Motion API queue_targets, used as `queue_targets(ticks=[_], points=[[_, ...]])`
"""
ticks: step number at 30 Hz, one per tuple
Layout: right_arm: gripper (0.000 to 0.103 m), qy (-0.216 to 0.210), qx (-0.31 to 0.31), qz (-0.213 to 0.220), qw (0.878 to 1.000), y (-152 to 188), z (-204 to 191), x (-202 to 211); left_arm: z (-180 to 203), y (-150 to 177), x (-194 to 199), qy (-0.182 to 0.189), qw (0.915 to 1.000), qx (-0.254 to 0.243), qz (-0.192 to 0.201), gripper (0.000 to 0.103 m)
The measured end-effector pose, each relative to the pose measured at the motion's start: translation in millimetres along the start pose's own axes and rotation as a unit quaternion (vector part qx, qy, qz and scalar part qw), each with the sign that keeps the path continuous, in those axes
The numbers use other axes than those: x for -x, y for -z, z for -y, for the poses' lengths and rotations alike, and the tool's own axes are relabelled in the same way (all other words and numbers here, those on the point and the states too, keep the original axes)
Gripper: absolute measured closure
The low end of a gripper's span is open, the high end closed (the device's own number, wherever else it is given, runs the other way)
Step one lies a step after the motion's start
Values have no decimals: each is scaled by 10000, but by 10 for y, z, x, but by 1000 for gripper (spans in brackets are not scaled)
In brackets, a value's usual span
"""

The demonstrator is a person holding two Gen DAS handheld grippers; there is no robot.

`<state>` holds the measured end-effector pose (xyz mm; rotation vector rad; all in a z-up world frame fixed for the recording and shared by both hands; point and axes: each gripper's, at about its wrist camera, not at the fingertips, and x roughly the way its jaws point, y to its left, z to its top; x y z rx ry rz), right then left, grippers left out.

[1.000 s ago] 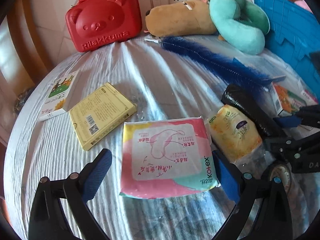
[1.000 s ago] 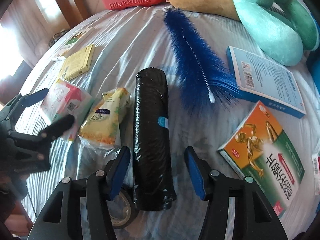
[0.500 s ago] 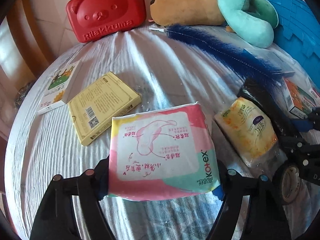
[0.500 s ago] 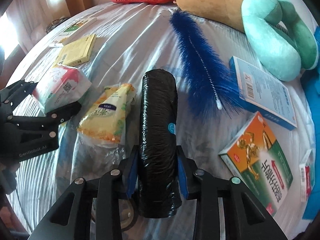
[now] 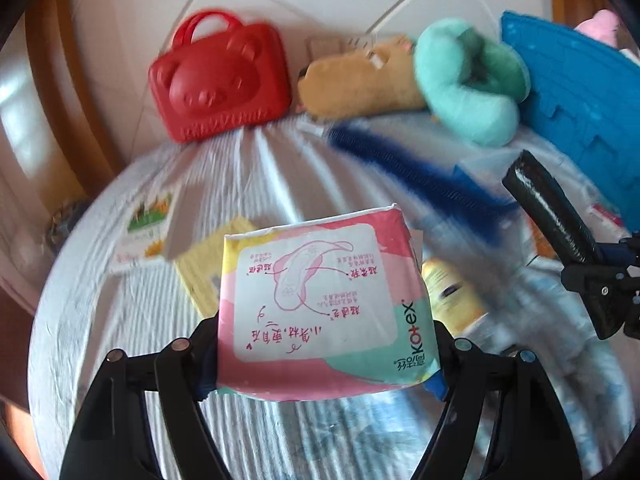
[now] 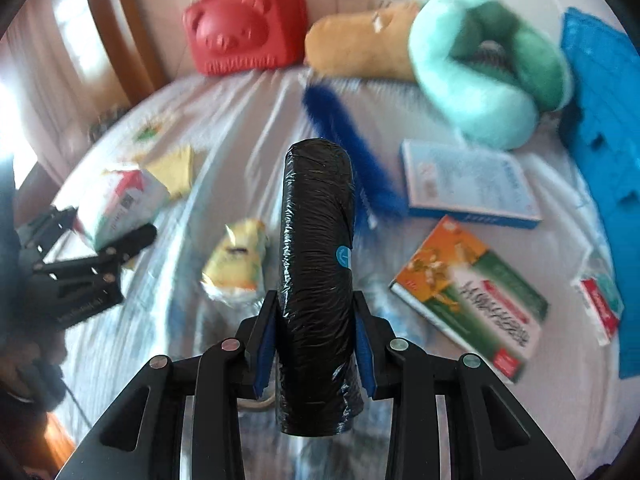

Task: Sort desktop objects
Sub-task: 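Carry the pad pack and black cylinder into the blue crate and release both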

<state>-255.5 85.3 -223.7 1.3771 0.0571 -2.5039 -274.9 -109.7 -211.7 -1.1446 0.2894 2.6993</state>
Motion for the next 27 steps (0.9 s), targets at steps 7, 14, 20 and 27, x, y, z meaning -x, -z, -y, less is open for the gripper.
queue_targets(ticks=[7,14,20,27], points=[[70,198,-233,723,9969,-102,-40,740,247,-411,485,242,9977,-278,573,27],[70,574,-547,1346,9877,-132,36,1382,518,-867,1041,560,9894,-466,1259,27],[70,996,-752,1834,9751,-156,203,2005,888,-1196,1461,928,9780,-655,1750,27],[70,1247,-984,2223,9620,-75,612,2597,1522,-1520,1851,1186,9670,-823,2098,27]])
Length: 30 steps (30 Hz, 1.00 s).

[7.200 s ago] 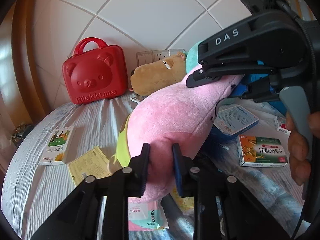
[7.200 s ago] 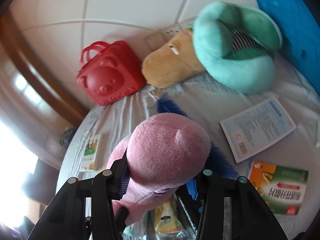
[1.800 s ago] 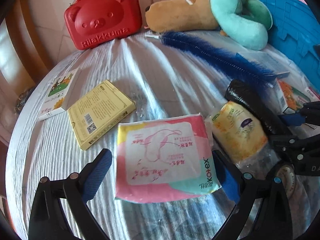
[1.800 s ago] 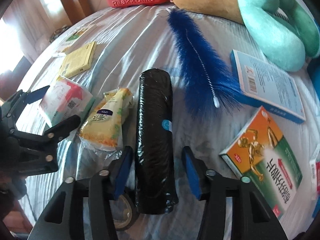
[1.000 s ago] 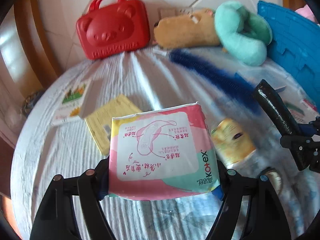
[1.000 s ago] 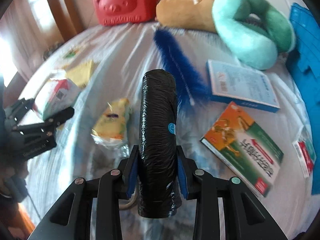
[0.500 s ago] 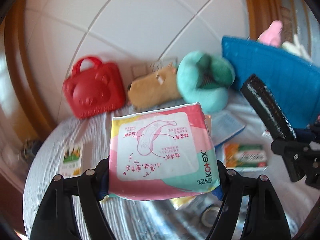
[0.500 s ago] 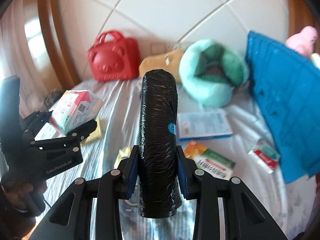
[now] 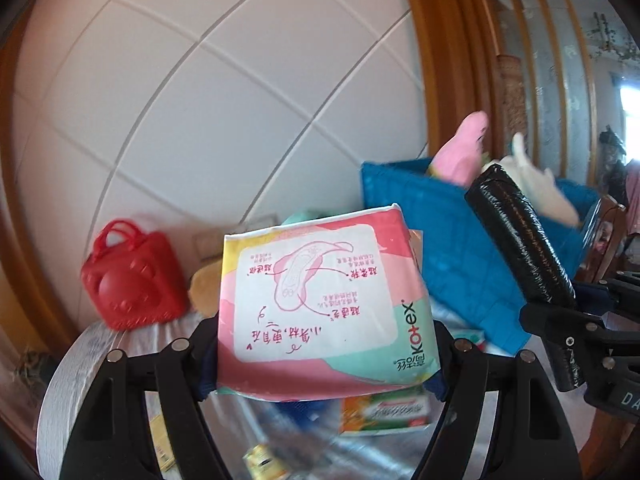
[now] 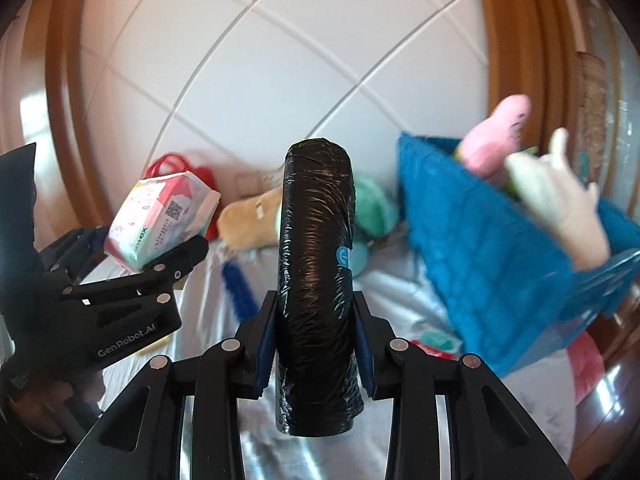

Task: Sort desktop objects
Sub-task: 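Carry the pad pack and black cylinder into the blue crate and release both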

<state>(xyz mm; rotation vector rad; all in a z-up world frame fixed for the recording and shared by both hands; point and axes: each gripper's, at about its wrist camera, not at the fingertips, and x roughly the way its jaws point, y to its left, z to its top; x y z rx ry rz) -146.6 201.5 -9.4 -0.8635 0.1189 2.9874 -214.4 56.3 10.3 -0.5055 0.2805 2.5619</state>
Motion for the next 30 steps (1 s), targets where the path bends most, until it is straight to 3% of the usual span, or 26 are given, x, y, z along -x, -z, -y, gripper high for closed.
queue_targets(ticks=[7,17,22,30], points=[[70,257,-105,337,9990,-313,908,332,838,-632,-219,161,9992,-80,350,27],[70,776,-82,244,9967,-874,2596,271,2189,-1418,-779,394,9983,-77,434,27],[70,1032,-264,-1,9943,-1048,3413,54,2662,-1557,-997,407,9985,-164,333,26],[70,1176,-449,-248,9917,-1086,4130,-274,2940,-1506,-1240,418,9990,-121,39,26]])
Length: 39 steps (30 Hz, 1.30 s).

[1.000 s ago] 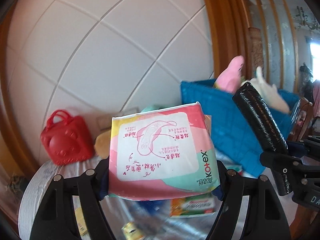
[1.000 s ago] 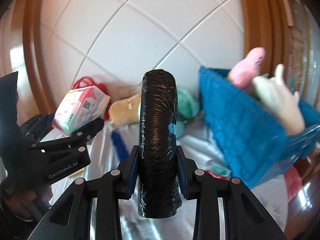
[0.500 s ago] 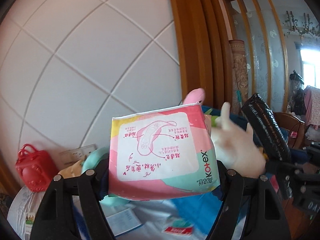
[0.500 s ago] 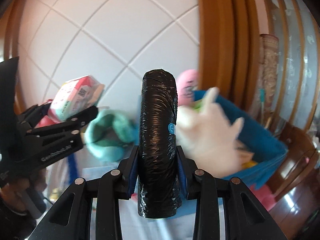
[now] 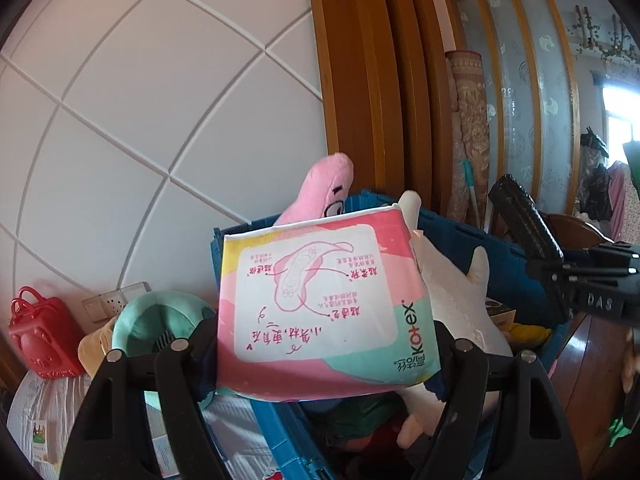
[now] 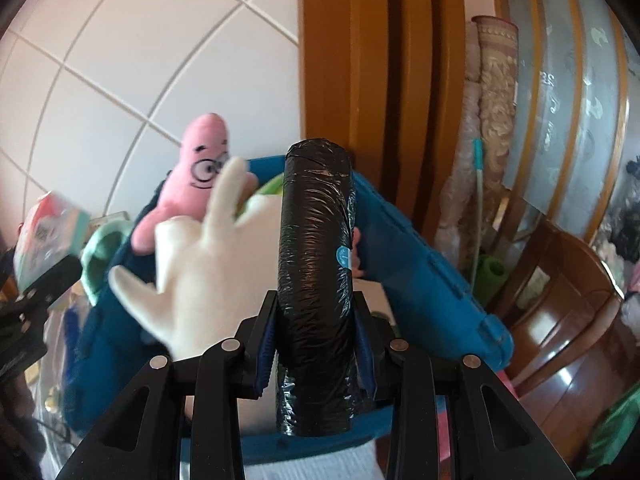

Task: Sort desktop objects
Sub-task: 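Carry the pad pack and black cylinder into the blue crate and release both, then withdraw both tools from the crate back over the table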

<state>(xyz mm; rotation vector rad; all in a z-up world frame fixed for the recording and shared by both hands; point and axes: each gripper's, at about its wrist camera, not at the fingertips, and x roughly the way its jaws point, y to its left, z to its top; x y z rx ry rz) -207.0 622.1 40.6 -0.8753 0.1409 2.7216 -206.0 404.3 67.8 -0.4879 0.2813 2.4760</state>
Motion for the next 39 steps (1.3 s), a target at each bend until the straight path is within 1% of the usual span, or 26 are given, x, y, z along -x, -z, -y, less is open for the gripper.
queue_targets(ticks=[4,8,9,10,11,12,13,17,19,22,26,30,33,39], points=[[70,-1,-3,-28,10000,-60,127,-146,36,25,-59,-76,9999,40,-52,26],[67,58,-70,-115,9999,-109,205,-281,65,23,-79,-162,9998,73,-35,22],[66,74,-110,-97,9999,-116,232,-294,50,31,-58,-178,9998,74,-22,19],[62,90,-167,-60,9998,-123,261,-292,59,28,-49,-183,9998,76,3,16],[58,95,-206,-13,9997,-133,280,-282,68,22,-32,-184,9998,75,37,9],[58,99,-225,15,9997,-133,294,-268,82,17,-4,-211,9997,77,105,2],[58,74,-243,30,9997,-137,304,-251,96,11,52,-239,9994,78,226,0],[55,-14,-260,132,9996,-124,302,-160,157,-45,189,-209,9988,13,446,0],[55,-61,-212,130,9997,-106,266,-134,197,-61,224,-137,9991,-47,397,0],[55,-156,-219,165,9995,-92,218,-81,253,-62,274,-201,9989,-119,413,0],[55,-174,-143,228,9995,-88,142,4,292,-87,346,-319,9979,-213,517,0],[54,-221,-145,299,9992,-70,93,106,222,-94,419,-355,9978,-106,547,0],[54,-272,-121,361,9989,-44,43,196,162,-67,484,-459,9973,-86,565,0],[54,-452,-42,547,9975,70,-151,417,-33,108,683,-649,9959,-33,624,0]])
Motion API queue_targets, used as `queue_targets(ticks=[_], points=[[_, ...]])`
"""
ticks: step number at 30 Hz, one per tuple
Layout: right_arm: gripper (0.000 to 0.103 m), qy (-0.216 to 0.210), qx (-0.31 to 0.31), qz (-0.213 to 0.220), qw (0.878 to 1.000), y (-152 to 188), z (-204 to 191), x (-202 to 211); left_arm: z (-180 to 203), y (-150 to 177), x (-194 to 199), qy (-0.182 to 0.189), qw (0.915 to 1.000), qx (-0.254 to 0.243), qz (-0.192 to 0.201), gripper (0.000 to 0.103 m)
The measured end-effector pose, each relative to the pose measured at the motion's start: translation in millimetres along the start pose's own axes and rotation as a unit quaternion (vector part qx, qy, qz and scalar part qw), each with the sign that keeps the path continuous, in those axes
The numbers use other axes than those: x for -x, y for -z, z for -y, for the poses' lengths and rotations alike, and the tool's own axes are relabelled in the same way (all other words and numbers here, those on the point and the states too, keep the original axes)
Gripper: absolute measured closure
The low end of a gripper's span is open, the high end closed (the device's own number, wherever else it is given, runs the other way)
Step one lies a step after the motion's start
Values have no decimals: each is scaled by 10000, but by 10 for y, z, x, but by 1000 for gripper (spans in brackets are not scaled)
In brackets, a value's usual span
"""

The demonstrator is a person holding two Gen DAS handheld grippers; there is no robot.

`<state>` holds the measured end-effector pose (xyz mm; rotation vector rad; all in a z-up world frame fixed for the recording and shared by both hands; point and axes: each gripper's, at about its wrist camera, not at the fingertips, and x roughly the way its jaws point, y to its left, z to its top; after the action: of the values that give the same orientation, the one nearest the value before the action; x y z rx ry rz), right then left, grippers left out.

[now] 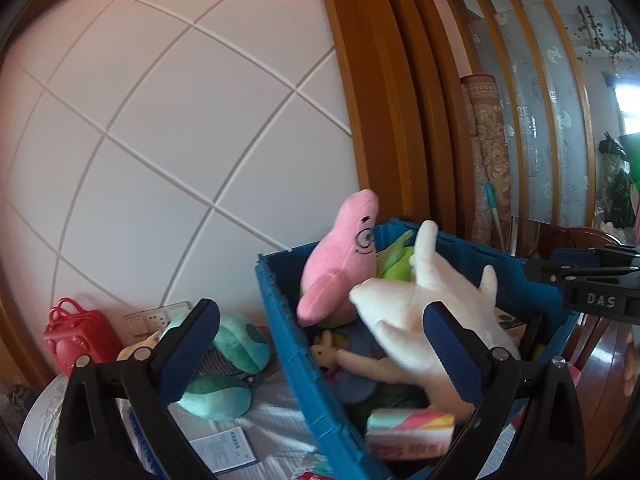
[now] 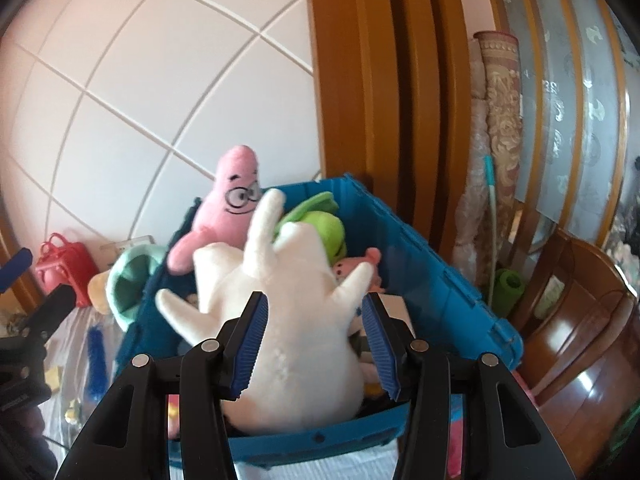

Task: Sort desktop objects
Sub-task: 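Withdraw both tools from the crate back over the table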

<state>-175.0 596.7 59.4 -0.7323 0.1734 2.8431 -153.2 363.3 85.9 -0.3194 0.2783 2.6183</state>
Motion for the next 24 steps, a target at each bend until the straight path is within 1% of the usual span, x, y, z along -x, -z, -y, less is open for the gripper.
queue_targets(ticks=[6,9,14,18,20,24], points=[[54,-204,191,90,9996,171,-372,215,-398,226,222,-169,9998,78,2,0],[52,-304,297,147,9990,272,-644,337,-687,353,338,-322,9995,57,-2,0],[51,-613,500,207,9966,451,-1222,452,-1283,623,588,-645,9978,93,-75,0],[47,-923,620,88,9938,594,-1742,452,-1754,857,814,-915,9957,3,-115,0],[43,-1060,673,25,9921,688,-1983,437,-2019,988,918,-1026,9945,32,-198,0],[42,-1405,831,-252,9863,935,-2506,321,-2455,1237,1057,-1164,9925,57,-382,0]])
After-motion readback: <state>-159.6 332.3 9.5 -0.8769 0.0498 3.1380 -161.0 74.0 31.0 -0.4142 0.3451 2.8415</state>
